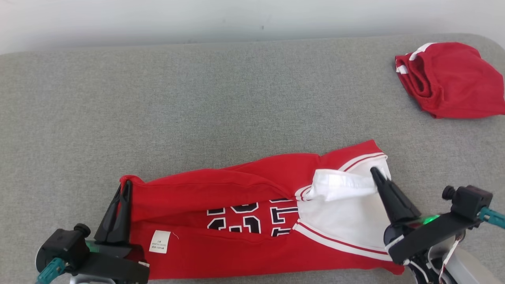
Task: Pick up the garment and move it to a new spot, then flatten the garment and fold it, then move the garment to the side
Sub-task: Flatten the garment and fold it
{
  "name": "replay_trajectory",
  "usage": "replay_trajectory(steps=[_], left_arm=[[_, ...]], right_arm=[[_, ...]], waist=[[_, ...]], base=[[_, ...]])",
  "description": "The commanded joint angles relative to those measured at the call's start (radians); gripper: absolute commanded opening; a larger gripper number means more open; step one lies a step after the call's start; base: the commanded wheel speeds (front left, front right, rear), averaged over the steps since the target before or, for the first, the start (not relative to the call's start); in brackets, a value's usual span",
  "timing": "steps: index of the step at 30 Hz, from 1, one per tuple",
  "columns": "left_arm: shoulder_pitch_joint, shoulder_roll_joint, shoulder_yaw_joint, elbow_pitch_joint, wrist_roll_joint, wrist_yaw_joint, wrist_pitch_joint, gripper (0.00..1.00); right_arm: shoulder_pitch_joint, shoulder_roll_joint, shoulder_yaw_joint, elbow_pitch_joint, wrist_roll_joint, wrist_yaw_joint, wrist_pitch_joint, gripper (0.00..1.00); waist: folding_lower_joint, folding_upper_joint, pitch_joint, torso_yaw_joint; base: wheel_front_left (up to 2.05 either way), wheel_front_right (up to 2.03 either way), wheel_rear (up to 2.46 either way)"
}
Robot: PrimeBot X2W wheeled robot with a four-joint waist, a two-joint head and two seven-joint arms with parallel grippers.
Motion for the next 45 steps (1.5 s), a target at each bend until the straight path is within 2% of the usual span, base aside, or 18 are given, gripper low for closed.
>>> replay_trajectory(steps=[1, 14, 16, 17, 18, 19, 20, 35, 45], left_arm=[[0.018, -0.003, 0.008, -0.001, 0.006, -0.002, 0.000, 0.00], [0.042, -0.032, 0.044, 0.062, 0.012, -0.010, 0.000, 0.00], [0.047, -0.035, 0.047, 0.066, 0.012, -0.010, 0.000, 0.00], [0.052, -0.037, 0.049, 0.069, 0.014, -0.010, 0.000, 0.22], [0.056, -0.037, 0.050, 0.073, 0.023, -0.010, 0.000, 0.39], [0.053, -0.040, 0.056, 0.068, 0.024, -0.010, 0.000, 0.98], [0.053, -0.042, 0.062, 0.064, 0.024, -0.010, 0.000, 1.00], [0.137, -0.070, 0.084, -0.017, 0.031, -0.011, 0.000, 1.00], [0.165, -0.074, 0.073, -0.048, 0.028, -0.003, 0.000, 1.00]], right_arm=[[0.016, -0.008, 0.008, 0.001, -0.002, -0.001, 0.007, 0.00], [0.052, -0.026, 0.029, 0.025, -0.027, -0.001, 0.058, 0.00], [0.055, -0.016, 0.027, 0.029, -0.028, -0.001, 0.061, 0.09], [0.057, -0.017, 0.025, 0.030, -0.035, -0.001, 0.063, 0.26], [0.061, -0.014, 0.016, 0.032, -0.038, -0.001, 0.053, 0.43], [0.066, -0.011, 0.011, 0.033, -0.038, -0.001, 0.049, 0.96], [0.070, -0.009, 0.009, 0.035, -0.037, -0.001, 0.049, 1.00], [0.113, -0.003, -0.066, 0.044, -0.050, -0.001, 0.033, 1.00], [0.112, 0.047, -0.189, 0.176, -0.188, -0.001, 0.087, 1.00]], waist=[[0.0001, 0.0001, -0.006, 0.005], [0.0001, 0.0001, -0.036, 0.009], [0.0001, 0.0001, -0.040, 0.009], [0.0001, 0.0001, -0.042, 0.009], [0.0001, 0.0001, -0.045, 0.010], [0.0001, 0.0001, -0.047, 0.011], [0.0001, 0.0001, -0.050, 0.012], [0.0001, 0.0001, -0.079, 0.041], [0.0001, 0.0001, -0.098, 0.068]], base=[[0.00, 0.00, 0.00], [0.00, 0.00, 0.00], [0.00, 0.00, 0.00], [0.00, 0.00, 0.00], [0.00, 0.00, 0.00], [0.00, 0.00, 0.00], [0.00, 0.00, 0.00], [0.00, 0.00, 0.00], [0.00, 0.00, 0.00]])
